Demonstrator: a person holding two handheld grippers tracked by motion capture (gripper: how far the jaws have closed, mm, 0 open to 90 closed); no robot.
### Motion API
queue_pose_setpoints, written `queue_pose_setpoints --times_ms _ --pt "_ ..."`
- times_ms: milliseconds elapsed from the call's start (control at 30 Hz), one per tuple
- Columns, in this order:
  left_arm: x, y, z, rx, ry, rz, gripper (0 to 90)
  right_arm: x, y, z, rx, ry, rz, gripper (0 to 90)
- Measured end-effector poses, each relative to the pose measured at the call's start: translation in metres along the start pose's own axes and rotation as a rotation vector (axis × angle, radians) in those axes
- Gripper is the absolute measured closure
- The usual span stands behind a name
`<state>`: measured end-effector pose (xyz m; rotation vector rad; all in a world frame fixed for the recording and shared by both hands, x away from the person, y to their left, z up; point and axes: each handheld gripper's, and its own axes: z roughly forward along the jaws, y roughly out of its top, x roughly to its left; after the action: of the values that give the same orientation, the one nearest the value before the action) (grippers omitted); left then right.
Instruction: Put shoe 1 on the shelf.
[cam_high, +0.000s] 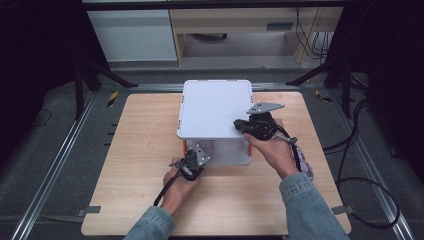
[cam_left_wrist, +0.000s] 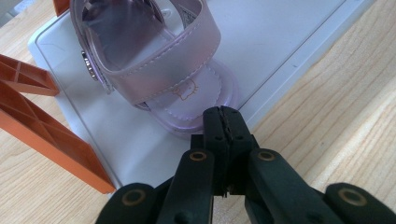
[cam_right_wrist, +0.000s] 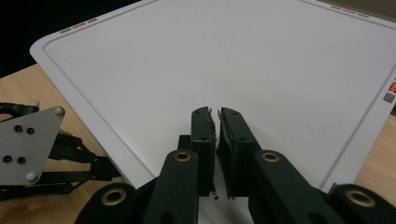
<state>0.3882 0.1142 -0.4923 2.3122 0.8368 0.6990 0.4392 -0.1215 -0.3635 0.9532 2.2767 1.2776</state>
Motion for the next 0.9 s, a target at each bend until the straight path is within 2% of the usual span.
queue_pose_setpoints --times_ms 467,633,700,800,900 --pt "0.001 0.000 0.000 -0.018 -0.005 -0.011 88.6 0.001 0.002 0.001 0.002 -0.011 0.000 80.4" --pt "0.004 0.001 -0.008 -0.044 0.007 -0.036 78.1 0.001 0.002 0.000 -0.021 -0.034 0.007 63.8" --pt "0.006 -0.001 -0.013 -0.060 0.007 -0.067 72.5 0.001 0.002 -0.001 -0.031 -0.055 0.009 56.2" --pt "0.008 -0.004 -0.019 -0.059 0.006 -0.070 65.4 0.001 0.002 -0.005 -0.045 -0.081 0.016 47.0" --pt "0.012 -0.008 -0.029 -0.057 0.005 -0.057 60.6 0.001 0.002 -0.011 -0.060 -0.104 0.018 38.6"
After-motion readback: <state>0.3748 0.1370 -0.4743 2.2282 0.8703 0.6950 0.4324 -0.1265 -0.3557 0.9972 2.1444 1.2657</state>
